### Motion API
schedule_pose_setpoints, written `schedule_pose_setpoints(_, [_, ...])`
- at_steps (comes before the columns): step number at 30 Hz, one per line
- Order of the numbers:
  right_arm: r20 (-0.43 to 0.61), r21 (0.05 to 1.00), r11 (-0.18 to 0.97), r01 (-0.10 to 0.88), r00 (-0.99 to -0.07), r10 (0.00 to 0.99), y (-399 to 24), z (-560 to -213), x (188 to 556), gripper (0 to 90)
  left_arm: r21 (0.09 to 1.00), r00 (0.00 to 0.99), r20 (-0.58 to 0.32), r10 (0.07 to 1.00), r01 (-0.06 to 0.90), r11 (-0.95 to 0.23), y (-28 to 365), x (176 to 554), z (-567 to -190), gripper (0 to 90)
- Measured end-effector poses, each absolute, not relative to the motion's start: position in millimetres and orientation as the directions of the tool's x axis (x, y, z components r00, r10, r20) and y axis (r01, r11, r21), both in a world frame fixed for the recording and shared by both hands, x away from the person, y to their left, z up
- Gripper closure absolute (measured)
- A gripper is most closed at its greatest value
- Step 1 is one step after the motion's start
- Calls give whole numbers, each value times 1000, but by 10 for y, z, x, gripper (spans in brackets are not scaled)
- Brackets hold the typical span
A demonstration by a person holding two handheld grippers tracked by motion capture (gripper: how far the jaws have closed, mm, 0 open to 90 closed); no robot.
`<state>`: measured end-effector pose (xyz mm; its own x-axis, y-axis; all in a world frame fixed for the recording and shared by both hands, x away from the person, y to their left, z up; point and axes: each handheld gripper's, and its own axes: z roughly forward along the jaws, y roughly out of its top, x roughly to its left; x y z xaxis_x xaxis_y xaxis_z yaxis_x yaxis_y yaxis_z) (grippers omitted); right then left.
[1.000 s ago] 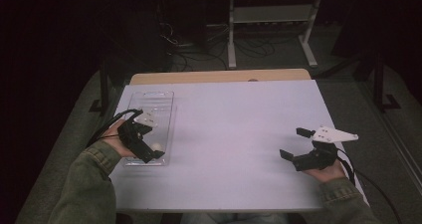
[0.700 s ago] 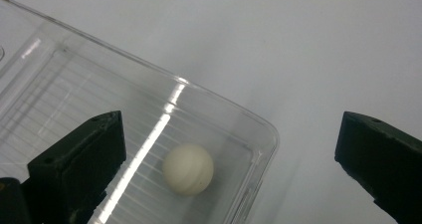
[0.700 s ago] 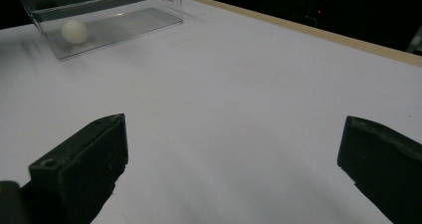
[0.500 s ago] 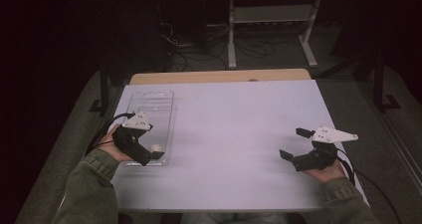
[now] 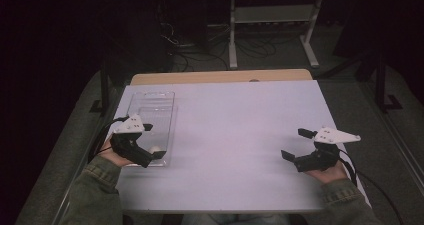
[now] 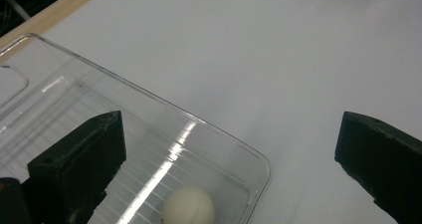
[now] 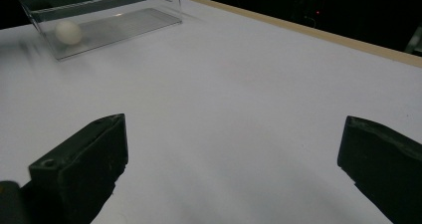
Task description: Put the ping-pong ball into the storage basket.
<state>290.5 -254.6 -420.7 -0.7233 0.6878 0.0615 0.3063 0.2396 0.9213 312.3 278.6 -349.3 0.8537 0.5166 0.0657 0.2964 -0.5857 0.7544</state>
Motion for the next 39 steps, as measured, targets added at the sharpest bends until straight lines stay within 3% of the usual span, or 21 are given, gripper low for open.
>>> schedule_pose_setpoints(39, [56,928,235,289,-733,678,-2533,-4207,2852,0,881,754,15,657,301,-366,3071,2981,-3739,0])
